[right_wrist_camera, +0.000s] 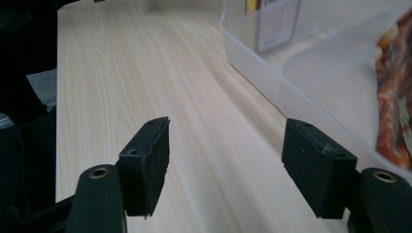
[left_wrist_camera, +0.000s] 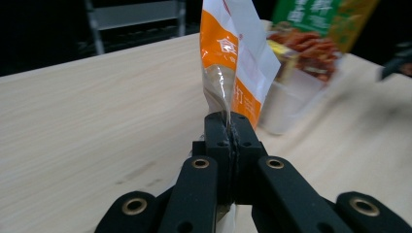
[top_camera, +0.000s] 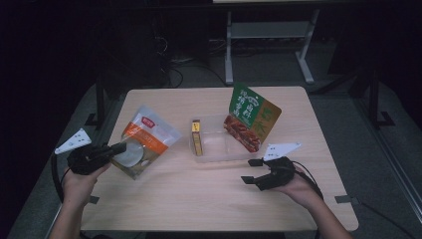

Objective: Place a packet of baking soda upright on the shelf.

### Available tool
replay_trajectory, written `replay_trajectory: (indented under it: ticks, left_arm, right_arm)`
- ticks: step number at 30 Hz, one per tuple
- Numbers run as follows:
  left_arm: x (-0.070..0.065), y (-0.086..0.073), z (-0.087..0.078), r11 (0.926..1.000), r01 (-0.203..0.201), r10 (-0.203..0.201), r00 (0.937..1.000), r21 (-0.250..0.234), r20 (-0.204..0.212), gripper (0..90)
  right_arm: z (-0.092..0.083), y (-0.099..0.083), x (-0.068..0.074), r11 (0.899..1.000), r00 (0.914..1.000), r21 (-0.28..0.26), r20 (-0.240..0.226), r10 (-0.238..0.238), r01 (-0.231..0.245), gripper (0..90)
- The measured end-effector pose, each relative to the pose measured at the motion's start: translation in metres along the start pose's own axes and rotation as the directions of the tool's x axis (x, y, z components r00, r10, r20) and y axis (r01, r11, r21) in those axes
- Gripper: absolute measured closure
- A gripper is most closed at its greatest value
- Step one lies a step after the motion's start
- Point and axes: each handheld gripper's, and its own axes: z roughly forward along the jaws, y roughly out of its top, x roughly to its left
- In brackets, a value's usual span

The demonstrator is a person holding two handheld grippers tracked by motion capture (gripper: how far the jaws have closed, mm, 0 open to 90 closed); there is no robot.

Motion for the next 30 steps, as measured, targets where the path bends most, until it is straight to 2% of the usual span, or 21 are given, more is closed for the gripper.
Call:
replay_trajectory:
  ticks: [1, 2, 3, 5, 7, 9, 10, 13, 19, 21, 22, 23, 24, 25, 27, 29, 30]
  left_arm:
    - [0.0, 0.0, 0.0, 1.0, 0.0, 0.0, 1.0, 0.0, 0.0, 88.6]
    - [-0.009, 0.002, 0.0, 0.9999, -0.012, 0.013, 0.9995, -0.006, 0.028, 88.6]
    - [-0.009, 0.002, 0.0, 0.9999, -0.012, 0.013, 0.9995, -0.006, 0.028, 88.6]
    - [-0.022, 0.006, 0.0, 0.9994, -0.032, 0.033, 0.9972, -0.015, 0.067, 88.6]
    - [-0.027, 0.008, 0.001, 0.9992, -0.036, 0.037, 0.9963, -0.018, 0.077, 88.6]
    - [-0.039, 0.012, 0.007, 0.9986, -0.045, 0.048, 0.9914, -0.029, 0.122, 88.6]
    - [-0.042, 0.013, 0.009, 0.9983, -0.047, 0.051, 0.9902, -0.035, 0.13, 88.7]
    - [-0.051, 0.017, 0.019, 0.9978, -0.044, 0.053, 0.9811, -0.048, 0.186, 88.7]
    - [-0.074, 0.027, 0.041, 0.9966, -0.053, 0.069, 0.957, -0.063, 0.282, 88.7]
    - [-0.077, 0.028, 0.044, 0.9964, -0.054, 0.071, 0.9551, -0.065, 0.288, 88.7]
    - [-0.084, 0.03, 0.052, 0.9962, -0.052, 0.071, 0.9474, -0.069, 0.312, 88.7]
    - [-0.084, 0.03, 0.052, 0.9962, -0.052, 0.071, 0.9474, -0.069, 0.312, 88.7]
    - [-0.089, 0.032, 0.058, 0.9962, -0.047, 0.068, 0.9423, -0.073, 0.328, 88.7]
    - [-0.089, 0.032, 0.058, 0.9962, -0.047, 0.068, 0.9423, -0.073, 0.328, 88.7]
    - [-0.096, 0.035, 0.067, 0.9953, -0.059, 0.083, 0.9319, -0.077, 0.353, 88.7]
    - [-0.097, 0.035, 0.069, 0.9949, -0.061, 0.086, 0.9302, -0.081, 0.357, 88.7]
    - [-0.1, 0.037, 0.073, 0.9947, -0.059, 0.086, 0.9253, -0.083, 0.369, 88.7]
  right_arm:
    - [0.0, 0.0, 0.0, 1.0, 1.0, 0.0, 0.0, 0.0, 0.0, 33.9]
    - [0.003, 0.005, 0.001, 1.0, 0.9999, -0.005, -0.011, -0.008, 0.008, 33.5]
    - [0.005, 0.008, 0.001, 1.0, 0.9997, -0.013, -0.015, -0.017, 0.017, 33.6]
    - [0.009, 0.011, 0.002, 1.0, 0.9994, -0.021, -0.033, -0.014, 0.013, 33.3]
    - [0.011, 0.014, 0.004, 1.0, 0.999, -0.015, -0.041, -0.017, 0.017, 33.2]
    - [0.014, 0.016, 0.005, 0.999, 0.9979, -0.032, -0.058, -0.027, 0.025, 33.2]
    - [0.016, 0.018, 0.006, 0.999, 0.9972, -0.038, -0.071, -0.024, 0.022, 33.2]
    - [0.021, 0.022, 0.009, 0.998, 0.9954, -0.052, -0.09, -0.033, 0.029, 33.2]
    - [0.035, 0.033, 0.012, 0.996, 0.9903, -0.088, -0.131, -0.046, 0.034, 34.1]
    - [0.038, 0.037, 0.013, 0.994, 0.9875, -0.102, -0.148, -0.055, 0.04, 34.6]
    - [0.039, 0.039, 0.015, 0.992, 0.9864, -0.116, -0.153, -0.06, 0.042, 35.7]
    - [0.04, 0.04, 0.016, 0.991, 0.9845, -0.128, -0.163, -0.066, 0.045, 36.5]
    - [0.041, 0.041, 0.016, 0.989, 0.9835, -0.139, -0.169, -0.065, 0.041, 36.5]
    - [0.042, 0.042, 0.017, 0.988, 0.9828, -0.15, -0.172, -0.068, 0.042, 37.3]
    - [0.042, 0.043, 0.018, 0.986, 0.981, -0.163, -0.179, -0.075, 0.045, 39.7]
    - [0.042, 0.043, 0.018, 0.983, 0.98, -0.178, -0.181, -0.082, 0.05, 40.9]
    - [0.039, 0.043, 0.019, 0.98, 0.9768, -0.197, -0.199, -0.08, 0.04, 45.1]
